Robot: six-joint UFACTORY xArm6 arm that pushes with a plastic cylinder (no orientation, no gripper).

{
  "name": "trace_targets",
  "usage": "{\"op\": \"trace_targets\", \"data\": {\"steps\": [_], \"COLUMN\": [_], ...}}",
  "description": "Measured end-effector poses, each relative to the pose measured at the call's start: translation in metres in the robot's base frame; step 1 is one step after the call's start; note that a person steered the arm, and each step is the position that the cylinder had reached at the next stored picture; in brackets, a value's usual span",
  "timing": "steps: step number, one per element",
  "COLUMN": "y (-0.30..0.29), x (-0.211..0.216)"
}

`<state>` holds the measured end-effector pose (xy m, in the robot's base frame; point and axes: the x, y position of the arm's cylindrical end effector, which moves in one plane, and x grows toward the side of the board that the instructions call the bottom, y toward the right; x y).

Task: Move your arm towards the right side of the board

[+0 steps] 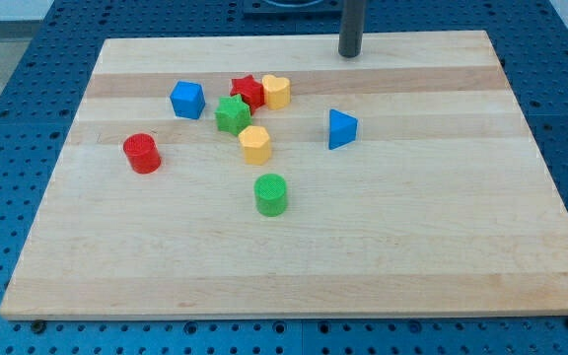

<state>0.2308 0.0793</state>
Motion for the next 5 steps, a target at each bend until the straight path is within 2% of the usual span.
{"op": "trace_targets", "data": {"steps": [2,4,5], "y": [-0.001,0.058,0.091], "x": [-0.015,-0.028,0.017]}}
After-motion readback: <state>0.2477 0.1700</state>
